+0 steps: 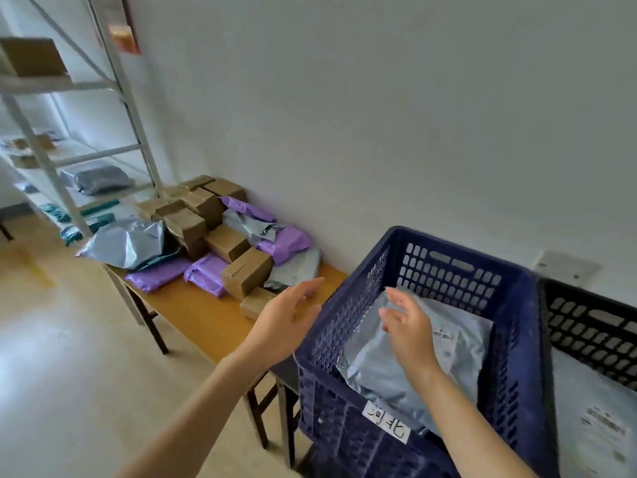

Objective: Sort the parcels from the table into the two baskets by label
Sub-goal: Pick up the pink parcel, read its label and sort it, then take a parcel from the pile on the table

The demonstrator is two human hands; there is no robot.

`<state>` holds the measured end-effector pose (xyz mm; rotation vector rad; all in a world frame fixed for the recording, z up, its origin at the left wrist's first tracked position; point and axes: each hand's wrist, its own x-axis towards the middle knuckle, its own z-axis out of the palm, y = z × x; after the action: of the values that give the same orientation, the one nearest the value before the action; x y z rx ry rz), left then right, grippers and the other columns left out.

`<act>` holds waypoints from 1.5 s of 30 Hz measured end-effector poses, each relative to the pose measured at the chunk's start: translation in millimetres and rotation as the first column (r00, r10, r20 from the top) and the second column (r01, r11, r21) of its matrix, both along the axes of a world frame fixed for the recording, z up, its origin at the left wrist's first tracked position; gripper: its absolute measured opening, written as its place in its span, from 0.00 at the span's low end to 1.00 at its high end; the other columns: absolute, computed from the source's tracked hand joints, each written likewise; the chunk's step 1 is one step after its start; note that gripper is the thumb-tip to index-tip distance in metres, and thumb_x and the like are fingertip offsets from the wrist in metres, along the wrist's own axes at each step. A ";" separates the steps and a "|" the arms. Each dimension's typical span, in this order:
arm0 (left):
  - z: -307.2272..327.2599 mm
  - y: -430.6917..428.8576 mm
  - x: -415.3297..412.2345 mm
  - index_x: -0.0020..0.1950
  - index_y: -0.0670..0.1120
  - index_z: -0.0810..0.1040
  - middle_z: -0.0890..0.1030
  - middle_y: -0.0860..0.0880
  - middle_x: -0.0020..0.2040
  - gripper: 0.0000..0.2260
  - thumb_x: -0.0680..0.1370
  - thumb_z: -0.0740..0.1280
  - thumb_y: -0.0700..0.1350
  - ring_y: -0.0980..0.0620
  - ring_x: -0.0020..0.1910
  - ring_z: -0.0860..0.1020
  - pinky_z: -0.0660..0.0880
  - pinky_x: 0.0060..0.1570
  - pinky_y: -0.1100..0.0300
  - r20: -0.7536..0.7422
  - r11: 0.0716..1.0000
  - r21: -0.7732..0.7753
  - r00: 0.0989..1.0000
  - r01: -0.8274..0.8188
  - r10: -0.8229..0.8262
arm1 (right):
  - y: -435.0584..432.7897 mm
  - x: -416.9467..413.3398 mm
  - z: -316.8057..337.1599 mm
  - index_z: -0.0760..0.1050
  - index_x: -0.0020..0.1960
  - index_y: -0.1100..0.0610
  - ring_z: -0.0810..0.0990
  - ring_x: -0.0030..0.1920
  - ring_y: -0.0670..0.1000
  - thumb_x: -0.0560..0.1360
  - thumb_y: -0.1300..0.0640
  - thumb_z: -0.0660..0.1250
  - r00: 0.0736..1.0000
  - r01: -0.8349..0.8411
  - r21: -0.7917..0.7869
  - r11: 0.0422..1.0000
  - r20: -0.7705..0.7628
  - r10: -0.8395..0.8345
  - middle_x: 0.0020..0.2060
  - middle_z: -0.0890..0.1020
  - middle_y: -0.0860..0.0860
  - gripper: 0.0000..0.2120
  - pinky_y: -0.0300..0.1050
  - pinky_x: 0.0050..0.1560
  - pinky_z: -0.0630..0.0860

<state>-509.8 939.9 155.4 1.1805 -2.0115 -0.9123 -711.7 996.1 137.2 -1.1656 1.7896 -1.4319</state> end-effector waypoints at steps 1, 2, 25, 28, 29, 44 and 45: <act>-1.5 -4.5 16.1 0.70 0.59 0.69 0.76 0.56 0.60 0.18 0.81 0.63 0.46 0.57 0.60 0.75 0.73 0.60 0.60 0.003 1.000 0.007 1.000 -0.009 0.009 | -7.6 15.2 -0.5 0.71 0.68 0.54 0.78 0.54 0.46 0.79 0.63 0.62 1.000 -0.005 -0.001 1.000 0.016 0.005 0.61 0.75 0.47 0.18 0.44 0.57 0.74; -4.0 -9.3 32.1 0.70 0.60 0.68 0.75 0.56 0.60 0.18 0.81 0.63 0.46 0.58 0.60 0.75 0.73 0.60 0.60 0.011 1.000 0.012 1.000 -0.015 0.015 | -15.4 29.7 -1.2 0.72 0.67 0.54 0.77 0.53 0.42 0.79 0.63 0.62 0.999 -0.011 -0.001 1.000 0.034 0.011 0.62 0.75 0.47 0.17 0.44 0.57 0.75; -65.1 -235.4 240.4 0.70 0.53 0.71 0.77 0.51 0.60 0.19 0.80 0.66 0.42 0.52 0.57 0.78 0.76 0.52 0.59 0.020 0.950 0.109 0.956 -0.294 0.294 | -282.6 256.0 -50.0 0.70 0.69 0.59 0.75 0.63 0.54 0.80 0.65 0.61 0.971 -0.165 0.114 0.980 0.193 0.142 0.65 0.74 0.55 0.18 0.53 0.63 0.76; -63.8 -284.7 248.8 0.71 0.54 0.70 0.77 0.52 0.60 0.20 0.80 0.65 0.42 0.54 0.58 0.76 0.76 0.57 0.58 0.040 0.955 0.118 0.962 -0.272 0.269 | -325.2 264.4 -54.6 0.70 0.69 0.59 0.75 0.63 0.55 0.80 0.65 0.61 0.976 -0.135 0.143 0.981 0.188 0.107 0.65 0.75 0.56 0.18 0.54 0.63 0.75; -64.3 -297.7 250.8 0.71 0.54 0.70 0.76 0.53 0.59 0.20 0.80 0.65 0.42 0.55 0.58 0.76 0.76 0.56 0.59 0.047 0.956 0.113 0.963 -0.270 0.267 | -337.2 266.4 -56.8 0.70 0.69 0.59 0.75 0.64 0.55 0.79 0.66 0.60 0.976 -0.135 0.148 0.980 0.189 0.106 0.65 0.75 0.56 0.19 0.54 0.63 0.75; -111.9 -438.8 361.0 0.71 0.54 0.70 0.76 0.52 0.60 0.20 0.80 0.65 0.43 0.52 0.57 0.77 0.73 0.57 0.60 0.107 0.936 0.230 0.963 -0.267 0.248 | -474.0 383.5 -120.2 0.74 0.64 0.59 0.76 0.57 0.50 0.77 0.68 0.59 0.980 -0.149 0.275 0.950 0.167 0.105 0.55 0.76 0.50 0.17 0.53 0.61 0.75; -115.3 -449.3 374.1 0.72 0.54 0.69 0.76 0.51 0.60 0.20 0.80 0.65 0.43 0.51 0.58 0.76 0.73 0.56 0.60 0.113 0.935 0.241 0.964 -0.262 0.241 | -483.5 396.3 -124.4 0.74 0.64 0.59 0.76 0.57 0.52 0.77 0.68 0.59 0.980 -0.148 0.277 0.949 0.171 0.103 0.55 0.76 0.51 0.17 0.54 0.61 0.75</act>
<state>-135.7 490.6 40.0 1.5999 -1.7868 -1.0246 -315.4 512.6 12.8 -0.9700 1.7143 -1.1105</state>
